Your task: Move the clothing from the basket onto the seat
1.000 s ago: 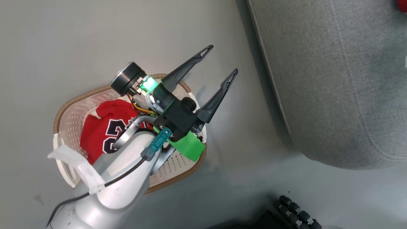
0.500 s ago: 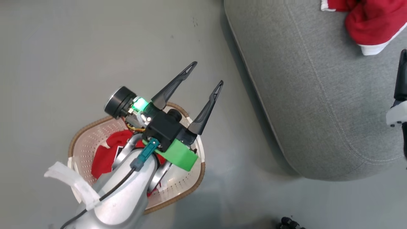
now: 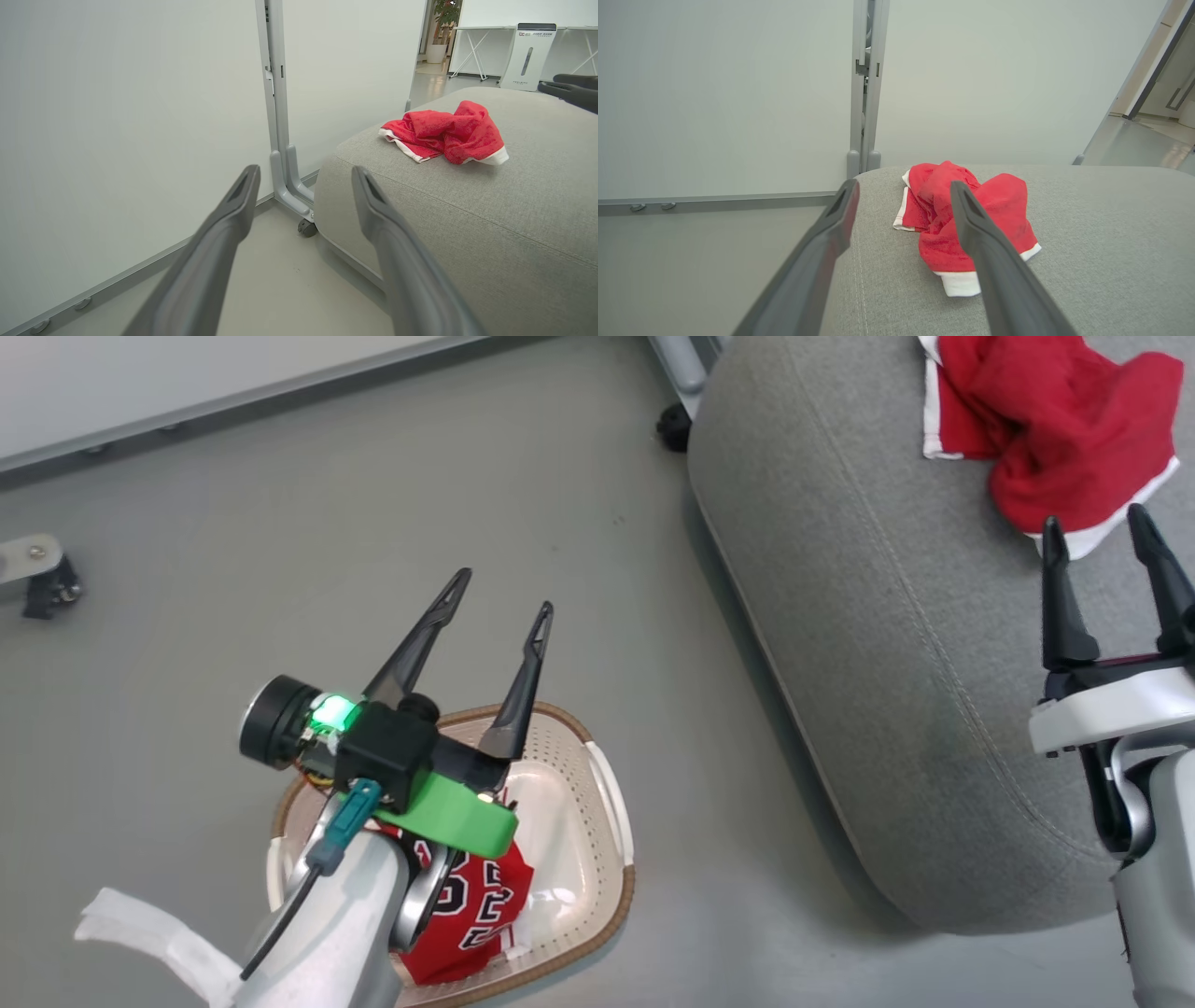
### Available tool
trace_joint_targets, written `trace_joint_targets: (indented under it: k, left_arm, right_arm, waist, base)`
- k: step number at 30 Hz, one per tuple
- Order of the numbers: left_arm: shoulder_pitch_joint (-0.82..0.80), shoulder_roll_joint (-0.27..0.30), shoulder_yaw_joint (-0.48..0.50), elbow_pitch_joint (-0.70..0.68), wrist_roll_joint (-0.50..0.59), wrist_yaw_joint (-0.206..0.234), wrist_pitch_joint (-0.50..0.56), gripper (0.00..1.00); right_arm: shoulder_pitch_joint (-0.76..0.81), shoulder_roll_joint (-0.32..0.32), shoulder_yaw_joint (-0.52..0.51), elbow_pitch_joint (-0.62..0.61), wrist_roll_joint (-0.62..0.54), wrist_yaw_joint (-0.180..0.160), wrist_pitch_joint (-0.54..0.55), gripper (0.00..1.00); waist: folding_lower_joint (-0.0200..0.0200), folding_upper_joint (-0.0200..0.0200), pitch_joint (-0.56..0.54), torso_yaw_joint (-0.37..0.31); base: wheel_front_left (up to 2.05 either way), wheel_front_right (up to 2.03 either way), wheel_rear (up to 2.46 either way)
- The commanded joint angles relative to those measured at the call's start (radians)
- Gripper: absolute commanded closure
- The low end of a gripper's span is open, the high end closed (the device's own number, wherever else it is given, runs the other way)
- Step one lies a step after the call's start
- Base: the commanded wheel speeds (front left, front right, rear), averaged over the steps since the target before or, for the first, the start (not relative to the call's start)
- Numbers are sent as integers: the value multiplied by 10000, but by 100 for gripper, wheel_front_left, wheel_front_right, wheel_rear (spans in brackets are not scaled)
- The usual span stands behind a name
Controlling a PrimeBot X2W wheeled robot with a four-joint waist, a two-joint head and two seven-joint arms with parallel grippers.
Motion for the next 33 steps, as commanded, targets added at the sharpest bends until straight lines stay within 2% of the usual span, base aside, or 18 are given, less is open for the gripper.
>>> trace_joint_targets:
  k: [1, 18, 25, 33]
  left_arm:
    - [254, -13, 174, -52, -66, 55, -8, 0]
    - [2071, -469, 2589, -94, -90, 220, -8, 0]
    - [2779, -652, 3395, 7, 50, 80, -8, 0]
    - [3438, -864, 3806, -31, 314, -108, -8, 0]
  right_arm:
    - [179, 36, 97, -118, 41, -10, -46, 0]
    - [1234, 642, 1332, -559, 23, -10, -47, 0]
    - [1841, 990, 1525, -735, -78, -10, -46, 0]
    - [2759, 1319, 1451, -1091, -118, -10, -46, 0]
  waist:
    - [0, 97, -475, 557]
    - [0, 97, -1808, 2340]
    - [0, 97, -2240, 2714]
    - [0, 97, -2618, 2870]
  base:
    - [0, 0, 0]
    - [0, 0, 0]
    - [0, 0, 0]
    - [0, 0, 0]
